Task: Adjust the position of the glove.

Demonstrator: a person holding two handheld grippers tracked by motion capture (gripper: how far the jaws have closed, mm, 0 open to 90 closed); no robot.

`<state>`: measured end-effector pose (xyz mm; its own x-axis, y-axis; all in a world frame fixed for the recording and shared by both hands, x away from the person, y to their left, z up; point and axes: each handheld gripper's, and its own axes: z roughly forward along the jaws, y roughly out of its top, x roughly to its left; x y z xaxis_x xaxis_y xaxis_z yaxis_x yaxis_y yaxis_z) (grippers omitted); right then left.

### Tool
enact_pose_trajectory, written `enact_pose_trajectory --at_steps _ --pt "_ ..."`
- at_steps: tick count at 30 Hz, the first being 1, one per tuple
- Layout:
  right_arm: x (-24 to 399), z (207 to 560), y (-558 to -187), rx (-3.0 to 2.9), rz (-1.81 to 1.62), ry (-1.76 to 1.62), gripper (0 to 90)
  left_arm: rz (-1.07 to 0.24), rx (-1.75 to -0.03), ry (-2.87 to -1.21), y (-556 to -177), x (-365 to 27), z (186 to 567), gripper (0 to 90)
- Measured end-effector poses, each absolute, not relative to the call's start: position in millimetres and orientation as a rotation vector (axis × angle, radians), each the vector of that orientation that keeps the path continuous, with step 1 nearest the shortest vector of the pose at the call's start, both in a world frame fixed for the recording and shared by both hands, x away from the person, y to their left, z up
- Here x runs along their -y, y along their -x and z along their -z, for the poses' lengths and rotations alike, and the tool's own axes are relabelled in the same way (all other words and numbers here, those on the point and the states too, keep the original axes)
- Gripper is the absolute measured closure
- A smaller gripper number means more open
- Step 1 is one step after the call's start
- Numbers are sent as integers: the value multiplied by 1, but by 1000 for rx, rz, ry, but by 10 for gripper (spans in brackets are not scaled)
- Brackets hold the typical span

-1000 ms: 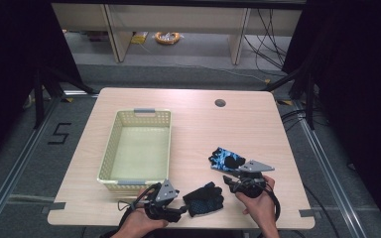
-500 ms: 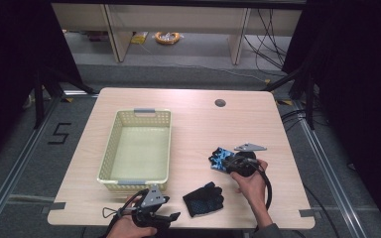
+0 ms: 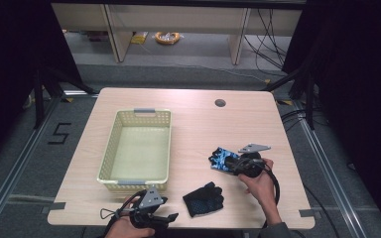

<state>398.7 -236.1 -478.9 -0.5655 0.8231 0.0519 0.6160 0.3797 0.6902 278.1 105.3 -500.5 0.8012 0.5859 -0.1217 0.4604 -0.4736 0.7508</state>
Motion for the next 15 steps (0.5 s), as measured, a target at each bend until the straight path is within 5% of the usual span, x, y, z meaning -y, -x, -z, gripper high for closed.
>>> enact_pose_trajectory --at_steps 15 --pt "235 491 -399 -2481 -936 -1120 671 -190 -762 -2175 -280 -106 504 365"
